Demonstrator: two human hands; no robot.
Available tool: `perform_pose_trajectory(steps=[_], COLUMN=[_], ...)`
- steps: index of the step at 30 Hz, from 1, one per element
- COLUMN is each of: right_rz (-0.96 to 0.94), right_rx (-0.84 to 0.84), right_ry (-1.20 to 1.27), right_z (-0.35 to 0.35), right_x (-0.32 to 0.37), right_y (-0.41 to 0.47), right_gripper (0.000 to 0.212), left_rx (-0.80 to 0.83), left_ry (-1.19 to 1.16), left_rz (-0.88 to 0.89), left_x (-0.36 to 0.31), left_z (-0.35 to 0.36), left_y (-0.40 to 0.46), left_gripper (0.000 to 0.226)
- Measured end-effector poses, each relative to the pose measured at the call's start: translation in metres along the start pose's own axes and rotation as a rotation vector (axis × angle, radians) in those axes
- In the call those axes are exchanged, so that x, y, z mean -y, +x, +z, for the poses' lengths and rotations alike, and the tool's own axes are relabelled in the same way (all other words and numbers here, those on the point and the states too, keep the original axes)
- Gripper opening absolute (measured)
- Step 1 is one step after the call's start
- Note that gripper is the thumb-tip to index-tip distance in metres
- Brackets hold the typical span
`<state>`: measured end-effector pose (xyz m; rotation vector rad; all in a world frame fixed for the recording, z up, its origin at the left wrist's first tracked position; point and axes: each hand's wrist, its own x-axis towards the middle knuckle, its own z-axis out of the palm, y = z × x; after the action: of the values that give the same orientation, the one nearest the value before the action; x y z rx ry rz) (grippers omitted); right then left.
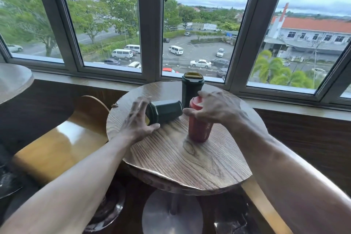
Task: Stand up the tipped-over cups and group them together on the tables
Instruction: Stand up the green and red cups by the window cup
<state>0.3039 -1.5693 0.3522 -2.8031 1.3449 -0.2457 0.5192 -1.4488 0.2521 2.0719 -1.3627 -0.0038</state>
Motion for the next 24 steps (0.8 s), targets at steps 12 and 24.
perform_pose_trajectory(steps=[12,24], right_rz=[-0.088,-0.090], right_rx=[-0.072,-0.121], right_ry=[0.219,0.229], right_z=[0.000,0.008], right_x=[-0.001,0.000], right_y=[-0.013,-0.013], right_gripper=[0.063,0.060], left_rx=[0.006,0.007], left_ry=[-0.128,-0.050], left_rz=[-0.065,0.025], left_x=[0.001,-0.051], left_z=[-0.008,-0.052], left_y=[-0.002,0.037], left_gripper=[0.092,0.076])
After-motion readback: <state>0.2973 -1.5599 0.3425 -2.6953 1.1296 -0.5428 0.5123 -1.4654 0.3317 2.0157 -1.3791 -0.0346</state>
